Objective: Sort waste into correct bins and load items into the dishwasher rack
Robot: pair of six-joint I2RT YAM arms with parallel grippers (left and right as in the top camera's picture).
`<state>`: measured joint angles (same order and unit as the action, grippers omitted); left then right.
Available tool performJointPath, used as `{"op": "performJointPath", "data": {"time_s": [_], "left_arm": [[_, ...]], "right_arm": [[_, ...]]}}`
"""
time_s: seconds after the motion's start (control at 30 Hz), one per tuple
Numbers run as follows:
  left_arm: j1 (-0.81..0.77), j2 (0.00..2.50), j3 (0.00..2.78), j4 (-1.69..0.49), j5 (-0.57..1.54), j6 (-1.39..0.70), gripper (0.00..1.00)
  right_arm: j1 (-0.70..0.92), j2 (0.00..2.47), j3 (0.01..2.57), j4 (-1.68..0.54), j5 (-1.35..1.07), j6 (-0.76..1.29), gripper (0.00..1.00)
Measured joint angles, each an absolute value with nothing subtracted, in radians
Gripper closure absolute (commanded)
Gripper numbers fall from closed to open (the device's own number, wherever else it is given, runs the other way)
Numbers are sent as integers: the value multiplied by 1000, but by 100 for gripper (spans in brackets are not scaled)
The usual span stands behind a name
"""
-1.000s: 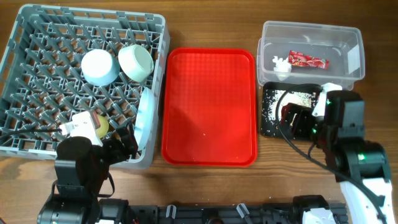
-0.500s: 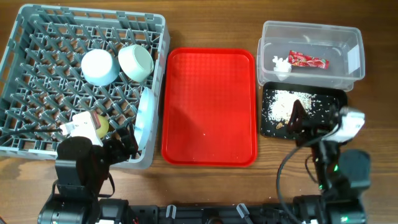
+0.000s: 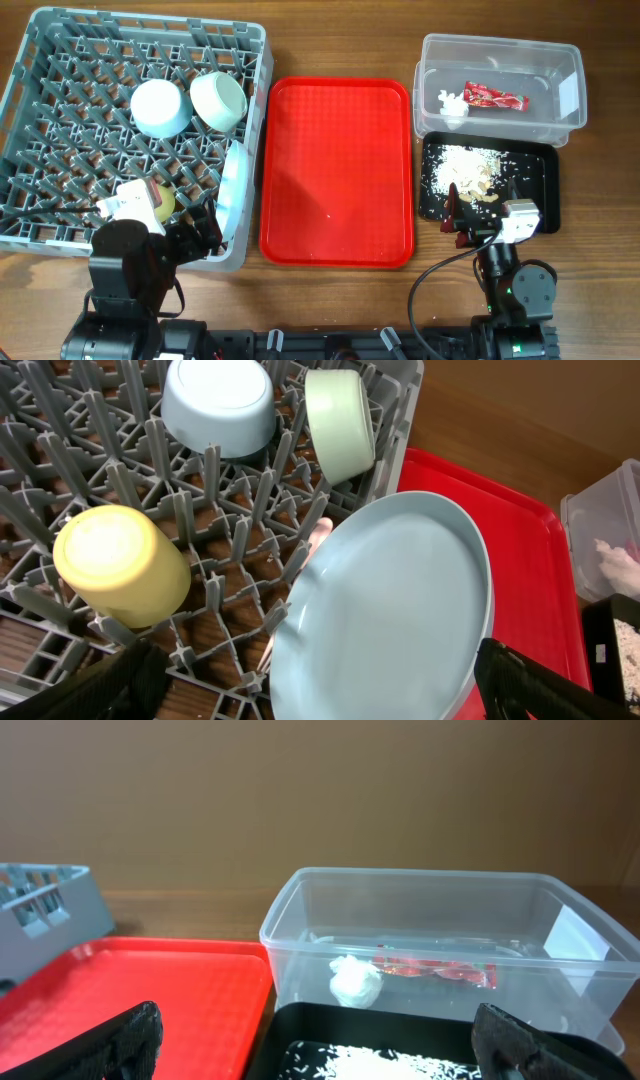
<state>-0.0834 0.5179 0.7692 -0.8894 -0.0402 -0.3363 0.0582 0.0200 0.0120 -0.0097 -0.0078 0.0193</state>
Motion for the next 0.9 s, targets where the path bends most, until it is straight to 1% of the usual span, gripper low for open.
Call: {"op": "performJointPath", "data": {"time_s": [0.57, 0.7, 0.8, 0.9], "left_arm": [[-83, 518, 769, -890, -40, -336, 0], [-83, 514, 769, -924, -58, -336, 0], [-83, 389, 695, -791, -79, -334, 0], [-83, 183, 508, -656, -81, -331, 0]], "right_arm": [[58, 20, 12, -9, -34, -6, 0], [58, 20, 12, -9, -34, -6, 0], [58, 19, 11, -6, -34, -6, 0], [58, 17, 10, -6, -37, -6, 0]]}}
